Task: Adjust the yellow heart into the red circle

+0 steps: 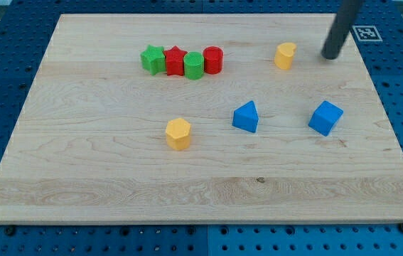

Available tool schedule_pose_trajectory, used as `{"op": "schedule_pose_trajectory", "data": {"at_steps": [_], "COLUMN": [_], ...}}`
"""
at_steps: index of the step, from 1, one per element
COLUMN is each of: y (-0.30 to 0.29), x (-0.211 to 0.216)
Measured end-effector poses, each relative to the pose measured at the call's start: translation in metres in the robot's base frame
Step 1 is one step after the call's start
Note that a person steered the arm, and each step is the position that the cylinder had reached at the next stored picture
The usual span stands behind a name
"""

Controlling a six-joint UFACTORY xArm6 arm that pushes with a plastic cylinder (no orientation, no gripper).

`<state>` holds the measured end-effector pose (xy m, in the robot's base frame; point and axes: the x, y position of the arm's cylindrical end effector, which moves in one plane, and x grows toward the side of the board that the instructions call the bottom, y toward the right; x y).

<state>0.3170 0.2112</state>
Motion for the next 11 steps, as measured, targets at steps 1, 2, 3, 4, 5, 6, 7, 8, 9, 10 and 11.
{"op": "schedule_pose_trajectory", "data": {"at_steps": [1, 2, 3, 4, 5, 6, 7, 8, 9, 10, 11], "y": [-0.075, -0.101, -0.08, -0.064, -0.082, -0.094, -0.096, -0.109, -0.131, -0.154, -0.142], "x": [0.028, 0.03, 0.005, -0.016, -0.015, -0.016, -0.024, -0.027, -0.014, -0.002, -0.027]}}
